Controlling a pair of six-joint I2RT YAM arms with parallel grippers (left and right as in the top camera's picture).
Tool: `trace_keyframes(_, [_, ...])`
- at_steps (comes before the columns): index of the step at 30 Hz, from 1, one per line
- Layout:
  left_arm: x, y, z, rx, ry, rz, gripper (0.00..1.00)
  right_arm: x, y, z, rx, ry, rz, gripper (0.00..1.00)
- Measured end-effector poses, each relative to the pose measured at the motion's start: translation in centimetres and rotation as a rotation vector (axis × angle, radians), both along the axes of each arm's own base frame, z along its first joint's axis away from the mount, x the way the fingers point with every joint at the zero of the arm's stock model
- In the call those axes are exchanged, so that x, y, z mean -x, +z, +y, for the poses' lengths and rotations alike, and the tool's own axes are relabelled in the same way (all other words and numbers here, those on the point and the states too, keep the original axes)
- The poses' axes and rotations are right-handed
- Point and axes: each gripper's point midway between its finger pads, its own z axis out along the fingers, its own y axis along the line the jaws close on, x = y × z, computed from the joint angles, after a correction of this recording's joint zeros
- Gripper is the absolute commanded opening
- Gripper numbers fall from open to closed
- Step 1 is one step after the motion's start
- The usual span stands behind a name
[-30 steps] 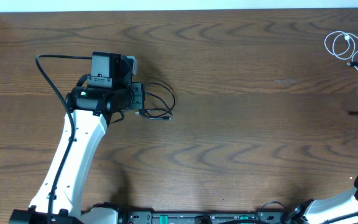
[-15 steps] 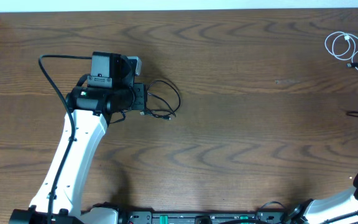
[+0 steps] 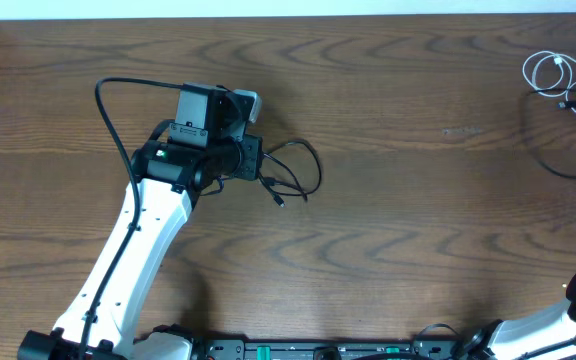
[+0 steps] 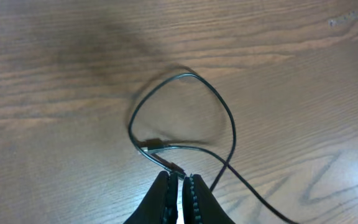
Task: Untangle cables
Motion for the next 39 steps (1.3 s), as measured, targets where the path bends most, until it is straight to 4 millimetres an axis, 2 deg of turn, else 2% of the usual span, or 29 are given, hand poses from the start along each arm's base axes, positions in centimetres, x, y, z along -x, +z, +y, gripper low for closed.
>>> trace_keyframes(2, [-0.2,0.1,-0.1,0.001,-0.003,-0.012,0.07,1.1,-0.6,-0.4,0.013,-0.06,0.054,0.99])
trace_keyframes(4, [-0.3,0.2,-0.1,0.002,-0.003,-0.016,0.08,1.4,-0.9,-0.6,0.021,-0.079,0.067,0.94])
trace_keyframes(6, [-0.3,0.2,-0.1,0.003,-0.003,-0.018,0.07,0.4,-0.7,-0.3,0.017,-0.03,0.031,0.93])
trace_keyframes(9, [-0.5,0.4,-0.2,0.014,0.002,-0.022,0.07,-3.2,0.3,2.4,-0.016,0.192,-0.109,0.95])
trace_keyframes(12, [-0.9,1.2,-1.2,0.07,-0.017,-0.048,0.08,-6.7,1.8,7.9,-0.058,0.502,-0.253,0.98])
trace_keyframes(13, [-1.1,1.7,-1.8,0.106,-0.037,-0.063,0.08,-7.9,2.4,11.7,-0.078,0.67,-0.31,0.98])
trace_keyframes(14, [-1.1,2.1,-2.3,0.131,-0.052,-0.07,0.07,-8.6,2.7,14.1,-0.084,0.773,-0.338,0.97])
trace_keyframes(15, [-1.3,2.5,-2.7,0.155,-0.061,-0.08,0.08,-8.8,2.9,16.1,-0.088,0.854,-0.356,0.97])
trace_keyframes(16, [-1.4,3.1,-3.3,0.198,-0.074,-0.09,0.07,-9.2,3.2,19.8,-0.099,0.993,-0.387,0.97])
trace_keyframes(17, [-1.3,3.4,-3.5,0.218,-0.072,-0.09,0.07,-9.4,3.3,21.9,-0.104,1.064,-0.401,0.96])
trace_keyframes(23, [-0.9,6.8,-3.9,0.344,-0.006,-0.116,0.07,-8.9,3.5,31.9,-0.108,1.44,-0.483,0.97])
trace_keyframes(25, [-0.8,8.8,-3.3,0.402,0.052,-0.135,0.08,-8.2,3.7,34.8,-0.116,1.567,-0.529,0.97])
trace_keyframes(31, [-0.2,13.8,0.2,0.564,0.25,-0.185,0.08,-5.9,4.8,40.9,-0.119,1.854,-0.684,0.97])
trace_keyframes(34, [0.4,15.3,1.2,0.617,0.307,-0.196,0.08,-4.7,5.4,43.3,-0.114,1.977,-0.775,0.97])
trace_keyframes(39, [1.1,16.6,1.5,0.684,0.353,-0.188,0.08,-2.1,6.3,47.7,-0.106,2.178,-0.92,0.96])
